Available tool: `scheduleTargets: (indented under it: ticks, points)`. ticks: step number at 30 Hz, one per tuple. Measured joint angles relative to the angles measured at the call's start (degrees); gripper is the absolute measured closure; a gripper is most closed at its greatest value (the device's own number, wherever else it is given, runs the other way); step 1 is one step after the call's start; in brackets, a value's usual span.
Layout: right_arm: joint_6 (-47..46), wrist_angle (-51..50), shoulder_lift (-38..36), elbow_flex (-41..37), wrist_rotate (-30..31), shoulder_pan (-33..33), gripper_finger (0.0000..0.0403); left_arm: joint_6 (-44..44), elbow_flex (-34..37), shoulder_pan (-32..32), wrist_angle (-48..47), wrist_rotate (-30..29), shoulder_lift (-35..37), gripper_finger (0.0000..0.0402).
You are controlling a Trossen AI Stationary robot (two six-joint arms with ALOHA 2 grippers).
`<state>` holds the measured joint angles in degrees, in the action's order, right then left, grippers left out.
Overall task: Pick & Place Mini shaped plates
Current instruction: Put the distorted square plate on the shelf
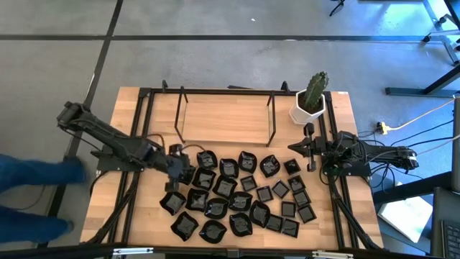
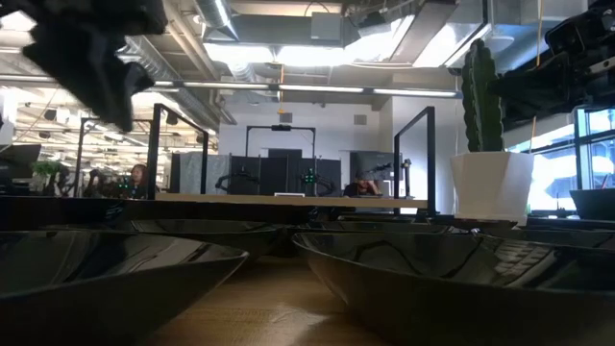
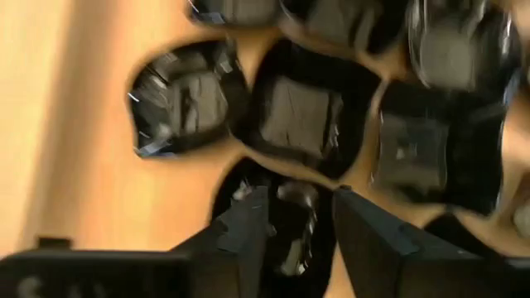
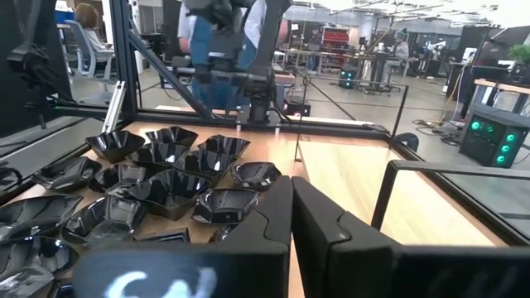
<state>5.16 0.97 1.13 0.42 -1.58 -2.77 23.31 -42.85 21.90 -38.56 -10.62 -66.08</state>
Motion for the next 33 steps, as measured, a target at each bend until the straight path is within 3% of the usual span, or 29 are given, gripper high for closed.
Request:
scheduleTargets:
  ticks: [10, 25, 33]
  points:
    - [-0.19, 0.00, 0.00, 0.01, -0.02, -0.01, 0.0395, -2.51, 0.02, 3.32, -1.97, 3.13, -6.63, 0.0198]
    - [-0.19, 0.00, 0.00, 0.01, 0.00, -0.02, 0.0395, -6.08, 0.02, 2.22, -2.02, 2.78, -16.90, 0.0196]
    - [-0.19, 0.00, 0.00, -0.02, 0.00, -0.02, 0.0395, -6.07, 0.04, 1.98, -2.00, 2.78, -19.03, 0.0199]
